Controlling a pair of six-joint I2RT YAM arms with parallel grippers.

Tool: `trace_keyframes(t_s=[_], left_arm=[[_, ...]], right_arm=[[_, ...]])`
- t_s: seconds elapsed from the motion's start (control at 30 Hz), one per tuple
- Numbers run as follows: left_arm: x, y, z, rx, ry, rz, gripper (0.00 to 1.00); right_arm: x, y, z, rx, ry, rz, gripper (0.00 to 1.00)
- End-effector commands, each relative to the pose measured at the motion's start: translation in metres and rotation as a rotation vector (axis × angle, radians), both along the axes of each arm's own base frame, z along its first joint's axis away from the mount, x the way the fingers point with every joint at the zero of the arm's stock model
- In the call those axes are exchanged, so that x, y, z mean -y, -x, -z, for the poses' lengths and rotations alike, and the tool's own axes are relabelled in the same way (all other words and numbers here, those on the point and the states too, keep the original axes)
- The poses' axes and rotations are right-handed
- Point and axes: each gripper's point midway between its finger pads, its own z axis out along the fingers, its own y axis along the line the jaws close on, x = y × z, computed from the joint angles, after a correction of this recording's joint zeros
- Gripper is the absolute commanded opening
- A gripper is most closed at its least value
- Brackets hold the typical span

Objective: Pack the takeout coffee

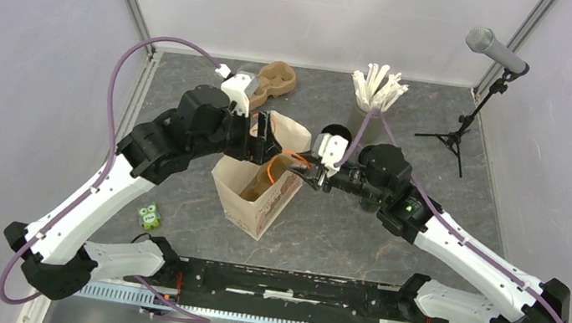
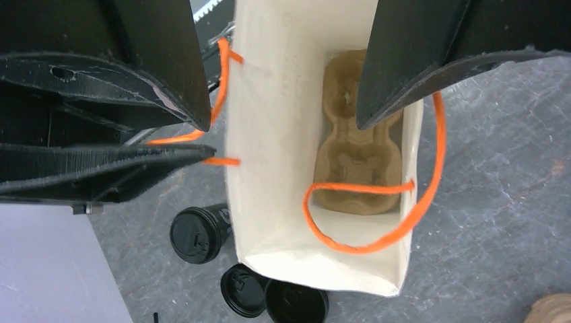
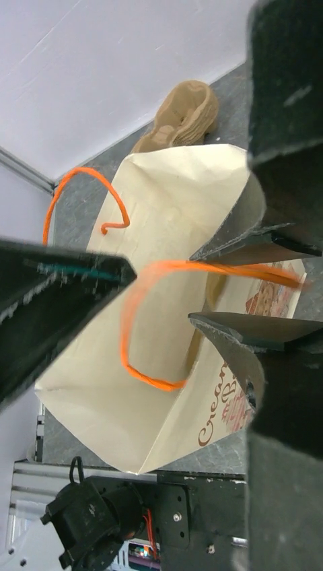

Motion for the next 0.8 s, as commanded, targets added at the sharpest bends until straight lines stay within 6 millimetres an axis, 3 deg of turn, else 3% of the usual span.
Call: trace_keyframes(t_s=[0.0,0.1,0.17,0.3,0.4,0.5,0.63,0.77], left_arm=[[0.001,0.017,-0.022,-0.05,0.105,-0.012,0.86],[-0.006,0.023,-0.033,-0.049,0.128,-0.031,0.87],[-0.014,0.024,-0.037,-0.044,0.125,-0.063,0.88],[-0.032,0.03,-0.037,-0.052,0.083,-0.117,0.93],[-0.049,0.034,-0.03,-0.077,0.022,-0.165,0.95],[-0.066,0.043,-0.02,-0.132,-0.045,-0.221,0.93],[-0.083,0.055,-0.01,-0.184,-0.07,-0.276,0.88],[-0.089,0.065,0.005,-0.232,-0.069,-0.305,0.83]], right_arm=[[0.003,-0.01,-0.046,-0.064,-0.097,0.094,0.42],[0.007,-0.018,-0.062,-0.12,-0.129,0.158,0.52],[0.009,-0.018,-0.074,-0.151,-0.165,0.177,0.66],[0.014,-0.021,-0.102,-0.204,-0.27,0.226,0.73],[0.021,-0.044,-0.11,-0.249,-0.294,0.361,0.72],[0.023,-0.07,-0.103,-0.287,-0.228,0.492,0.68],[0.009,-0.091,-0.104,-0.334,-0.153,0.534,0.59],[-0.005,-0.111,-0.076,-0.406,0.002,0.509,0.52]])
